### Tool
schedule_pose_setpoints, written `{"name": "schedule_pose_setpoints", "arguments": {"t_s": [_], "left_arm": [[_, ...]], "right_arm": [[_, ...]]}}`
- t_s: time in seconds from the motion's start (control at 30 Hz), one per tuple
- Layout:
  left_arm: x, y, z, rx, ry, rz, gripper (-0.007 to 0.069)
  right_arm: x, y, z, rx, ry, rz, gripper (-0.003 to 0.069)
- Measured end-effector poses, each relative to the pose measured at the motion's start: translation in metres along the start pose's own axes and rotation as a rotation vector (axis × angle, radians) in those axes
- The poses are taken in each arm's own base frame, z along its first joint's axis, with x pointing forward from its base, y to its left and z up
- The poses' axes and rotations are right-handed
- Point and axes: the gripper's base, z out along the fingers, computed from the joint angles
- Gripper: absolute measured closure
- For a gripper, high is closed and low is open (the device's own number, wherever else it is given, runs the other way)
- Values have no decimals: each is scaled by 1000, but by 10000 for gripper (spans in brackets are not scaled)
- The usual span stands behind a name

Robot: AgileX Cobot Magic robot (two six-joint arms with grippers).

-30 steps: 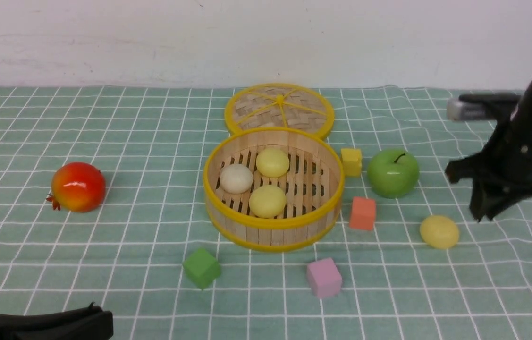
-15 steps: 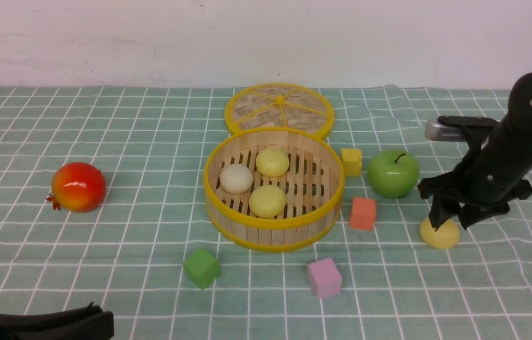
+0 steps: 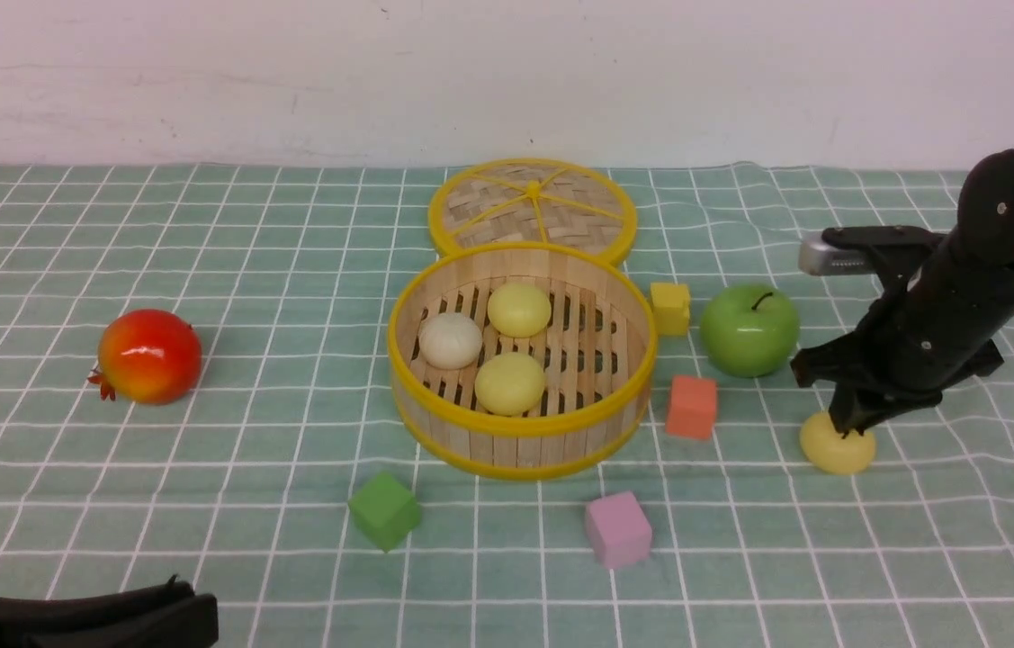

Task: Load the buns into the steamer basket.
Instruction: Use the right arm to grab a steamed stuffed bun

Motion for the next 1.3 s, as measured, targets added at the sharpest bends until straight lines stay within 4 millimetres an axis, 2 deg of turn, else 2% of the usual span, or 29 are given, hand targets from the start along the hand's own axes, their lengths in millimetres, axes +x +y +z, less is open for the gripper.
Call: {"name": "schedule_pose_setpoints", "arguments": {"t_s": [0.1, 0.23, 0.37, 0.53, 0.6, 0.7, 0.87, 0.97, 1.17, 1.3], "left_arm": [[0, 0, 0, 0, 0, 0, 513], [0, 0, 0, 0, 0, 0, 513], [0, 0, 0, 0, 0, 0, 512], [0, 0, 0, 0, 0, 0, 512], [0, 0, 0, 0, 0, 0, 512], [0, 0, 0, 0, 0, 0, 512], [0, 0, 0, 0, 0, 0, 512], [0, 0, 0, 0, 0, 0, 508], [0, 0, 0, 0, 0, 0, 501], [0, 0, 0, 0, 0, 0, 501]], "right_arm": [[0, 0, 0, 0, 0, -1, 613], [0, 0, 0, 0, -2, -1, 596], [0, 0, 0, -2, -3, 17, 517], [-3, -1, 0, 5, -32, 22, 358], [-4, -1, 1, 7, -45, 22, 329], [-5, -2, 7, 11, -48, 21, 321], [-4, -3, 15, 15, -36, 22, 351], [-4, -3, 15, 15, -36, 22, 396], [-4, -3, 15, 15, -35, 4, 513], [-2, -2, 12, 7, -15, -34, 642]]}}
